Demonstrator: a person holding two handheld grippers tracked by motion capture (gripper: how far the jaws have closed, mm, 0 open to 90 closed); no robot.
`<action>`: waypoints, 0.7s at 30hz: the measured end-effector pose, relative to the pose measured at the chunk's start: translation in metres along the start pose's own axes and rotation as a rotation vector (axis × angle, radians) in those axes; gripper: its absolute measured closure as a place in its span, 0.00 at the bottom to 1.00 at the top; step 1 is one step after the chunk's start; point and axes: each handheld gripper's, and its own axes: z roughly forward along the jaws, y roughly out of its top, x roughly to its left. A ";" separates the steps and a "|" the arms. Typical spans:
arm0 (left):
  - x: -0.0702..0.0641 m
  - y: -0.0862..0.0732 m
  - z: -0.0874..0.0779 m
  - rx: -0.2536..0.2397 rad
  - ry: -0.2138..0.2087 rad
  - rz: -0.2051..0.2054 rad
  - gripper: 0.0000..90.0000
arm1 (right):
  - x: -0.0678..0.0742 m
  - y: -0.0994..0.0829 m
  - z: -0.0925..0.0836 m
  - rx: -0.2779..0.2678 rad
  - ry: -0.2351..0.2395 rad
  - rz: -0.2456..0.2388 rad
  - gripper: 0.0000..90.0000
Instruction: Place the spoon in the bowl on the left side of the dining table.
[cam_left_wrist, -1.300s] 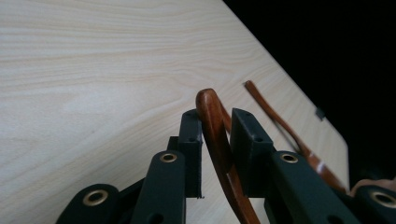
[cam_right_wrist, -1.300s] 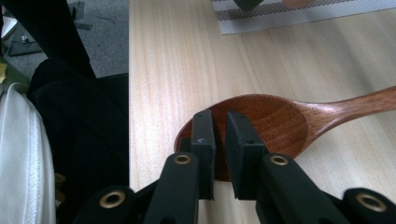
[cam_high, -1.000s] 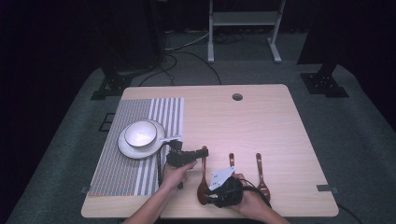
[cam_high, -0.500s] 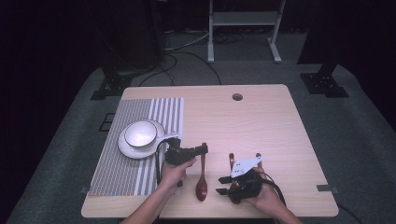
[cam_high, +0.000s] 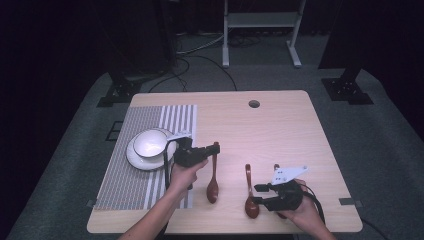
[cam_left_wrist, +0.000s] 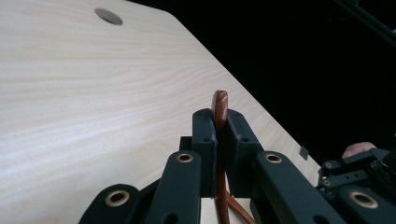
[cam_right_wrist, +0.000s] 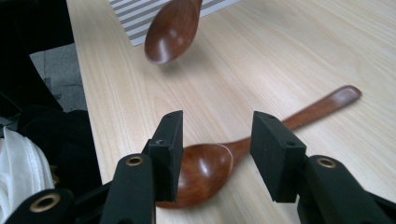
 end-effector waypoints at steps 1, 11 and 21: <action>0.000 0.002 -0.001 -0.004 0.006 0.005 0.93 | -0.001 -0.001 -0.002 -0.003 -0.003 0.006 0.59; 0.006 0.025 -0.012 -0.019 0.040 0.040 0.93 | -0.005 -0.007 -0.021 -0.037 -0.040 0.035 0.58; 0.017 0.045 -0.027 -0.056 0.089 0.037 0.93 | -0.008 -0.014 -0.026 -0.045 -0.052 0.066 0.57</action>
